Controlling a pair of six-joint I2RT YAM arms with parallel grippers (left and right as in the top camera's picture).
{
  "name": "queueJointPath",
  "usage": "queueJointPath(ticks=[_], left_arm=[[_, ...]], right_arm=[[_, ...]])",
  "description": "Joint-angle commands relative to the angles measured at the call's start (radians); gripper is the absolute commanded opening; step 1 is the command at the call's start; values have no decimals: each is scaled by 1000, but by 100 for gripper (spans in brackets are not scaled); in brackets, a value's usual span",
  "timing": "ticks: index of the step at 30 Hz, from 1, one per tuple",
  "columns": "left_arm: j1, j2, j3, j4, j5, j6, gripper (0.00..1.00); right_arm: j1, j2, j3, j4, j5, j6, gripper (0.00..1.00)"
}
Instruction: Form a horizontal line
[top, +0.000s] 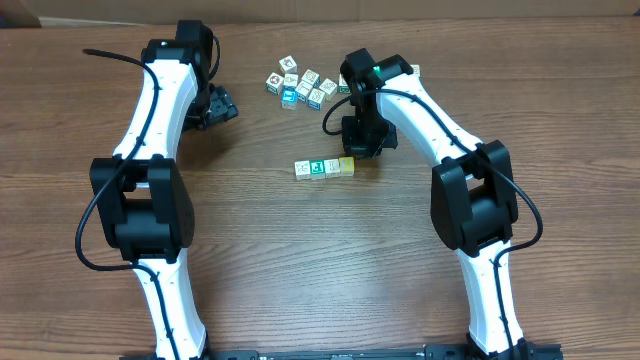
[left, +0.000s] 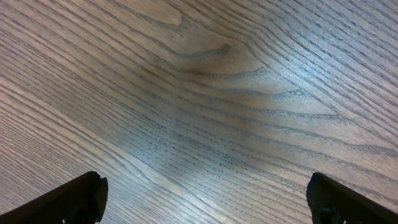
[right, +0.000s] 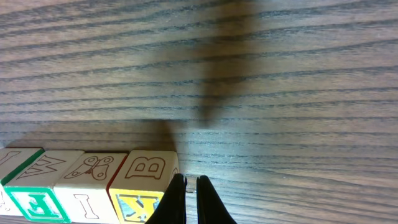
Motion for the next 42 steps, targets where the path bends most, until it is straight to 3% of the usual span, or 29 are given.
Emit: queueJointPath(ticks=[1,42], left_arm=[[-2,-21,21,-2,-10,4,100],[-2,-21,21,-2,-10,5,100]], right_arm=[[5,-39,3,-2,-13,-8,4],[11,-39,3,-15,-13,-27,4]])
